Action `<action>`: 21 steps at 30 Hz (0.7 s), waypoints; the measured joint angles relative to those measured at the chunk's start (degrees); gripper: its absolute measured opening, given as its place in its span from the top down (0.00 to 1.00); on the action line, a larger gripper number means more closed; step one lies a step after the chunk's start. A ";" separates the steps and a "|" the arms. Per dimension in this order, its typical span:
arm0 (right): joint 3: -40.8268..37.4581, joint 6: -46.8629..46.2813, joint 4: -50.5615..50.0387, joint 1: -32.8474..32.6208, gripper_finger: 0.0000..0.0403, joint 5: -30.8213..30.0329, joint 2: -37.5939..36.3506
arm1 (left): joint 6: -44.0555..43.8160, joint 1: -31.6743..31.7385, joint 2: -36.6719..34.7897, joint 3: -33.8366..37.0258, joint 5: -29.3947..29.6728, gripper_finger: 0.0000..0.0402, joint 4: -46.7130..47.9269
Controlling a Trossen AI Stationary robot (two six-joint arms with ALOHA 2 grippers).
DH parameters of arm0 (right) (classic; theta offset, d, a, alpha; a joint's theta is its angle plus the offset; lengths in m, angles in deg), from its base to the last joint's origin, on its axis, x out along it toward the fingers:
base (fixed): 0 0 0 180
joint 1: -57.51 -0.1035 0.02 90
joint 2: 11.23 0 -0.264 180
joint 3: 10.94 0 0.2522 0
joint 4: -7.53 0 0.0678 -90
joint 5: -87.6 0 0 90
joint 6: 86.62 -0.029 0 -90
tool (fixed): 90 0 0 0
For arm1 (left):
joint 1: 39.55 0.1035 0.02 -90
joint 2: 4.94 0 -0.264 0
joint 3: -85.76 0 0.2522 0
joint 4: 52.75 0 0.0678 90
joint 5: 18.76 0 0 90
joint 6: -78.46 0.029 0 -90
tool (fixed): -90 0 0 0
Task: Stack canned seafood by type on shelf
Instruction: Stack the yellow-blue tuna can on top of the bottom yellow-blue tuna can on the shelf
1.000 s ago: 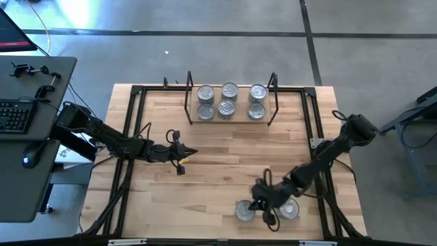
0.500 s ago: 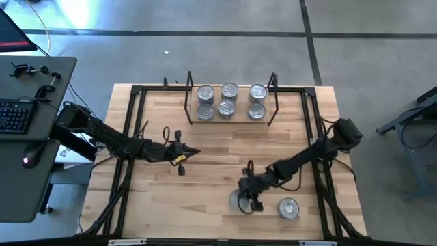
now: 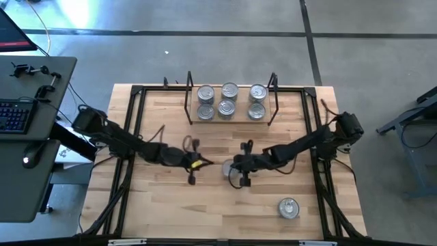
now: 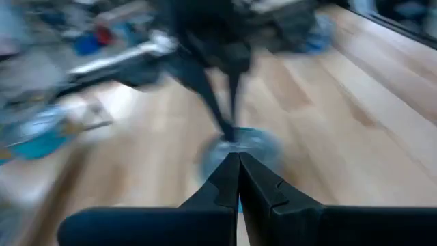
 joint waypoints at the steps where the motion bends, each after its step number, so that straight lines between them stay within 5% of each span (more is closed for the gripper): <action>1: 0.05 0.16 -0.25 -0.83 1.00 -1.56 -1.10 | 0.73 0.31 1.25 -1.40 -2.21 1.00 1.73; 14: -3.87 -4.17 1.37 -13.31 1.00 -13.51 -4.15 | 15.07 7.42 14.08 -17.15 -16.36 0.73 22.42; 21: -9.39 -9.05 8.45 -19.00 1.00 -19.05 -5.74 | 20.17 8.66 19.37 -22.10 -17.66 0.72 26.21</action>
